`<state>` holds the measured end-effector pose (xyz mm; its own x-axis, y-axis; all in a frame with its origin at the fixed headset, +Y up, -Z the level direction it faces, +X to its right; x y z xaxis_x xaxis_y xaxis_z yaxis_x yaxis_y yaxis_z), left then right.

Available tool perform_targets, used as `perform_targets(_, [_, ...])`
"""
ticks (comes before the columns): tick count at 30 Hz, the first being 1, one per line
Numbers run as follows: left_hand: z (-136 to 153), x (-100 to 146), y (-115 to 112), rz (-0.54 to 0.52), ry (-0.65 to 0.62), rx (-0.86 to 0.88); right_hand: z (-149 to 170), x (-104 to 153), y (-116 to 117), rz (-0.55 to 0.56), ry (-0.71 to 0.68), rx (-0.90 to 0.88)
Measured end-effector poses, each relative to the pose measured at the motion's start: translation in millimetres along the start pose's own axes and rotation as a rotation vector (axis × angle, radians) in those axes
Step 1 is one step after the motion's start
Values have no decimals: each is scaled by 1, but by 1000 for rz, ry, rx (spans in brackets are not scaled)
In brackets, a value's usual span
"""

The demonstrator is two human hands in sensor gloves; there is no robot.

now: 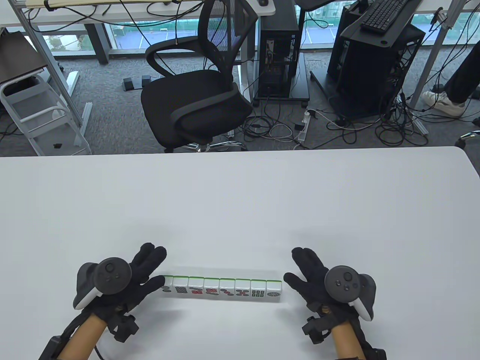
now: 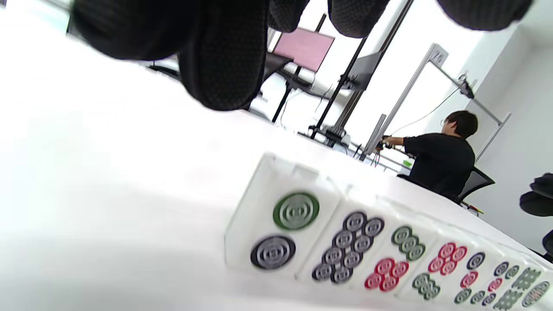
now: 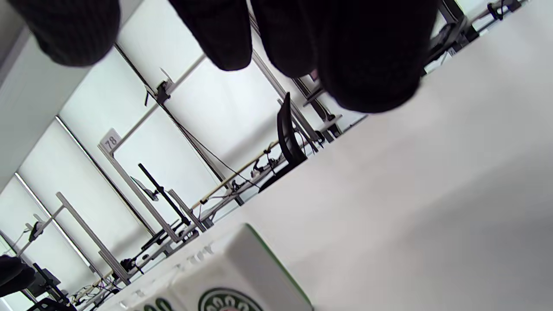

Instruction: Flip mahjong tiles upright in a row

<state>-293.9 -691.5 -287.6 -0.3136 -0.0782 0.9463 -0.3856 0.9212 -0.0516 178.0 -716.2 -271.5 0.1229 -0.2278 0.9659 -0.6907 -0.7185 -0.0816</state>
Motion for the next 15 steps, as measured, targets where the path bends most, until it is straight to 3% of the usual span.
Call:
perform_targets(3, [-6,17,13,-89,-52,-50,-11,20,-8,131,-157,99])
perform_targets(8, [-3,32,14,-249,-121,-113,-32,27,0,147,-313,337])
perform_targets(15, [11,35,10,-280,-133,-217,-46,34,3,149,-342,475])
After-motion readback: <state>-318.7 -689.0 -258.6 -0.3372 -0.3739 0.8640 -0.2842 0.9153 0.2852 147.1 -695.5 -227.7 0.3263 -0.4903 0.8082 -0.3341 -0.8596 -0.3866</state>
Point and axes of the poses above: the tracker on the back of each hand, its own z axis roughly to the little-finger side, its own x axis roughly from the fingertips to the wrist, y = z × x, the point moved 2 cm from there along -x, roughly from the wrist to the fingertips, and after that the axes turned 1 degree about -x, right-handed, at the moved point
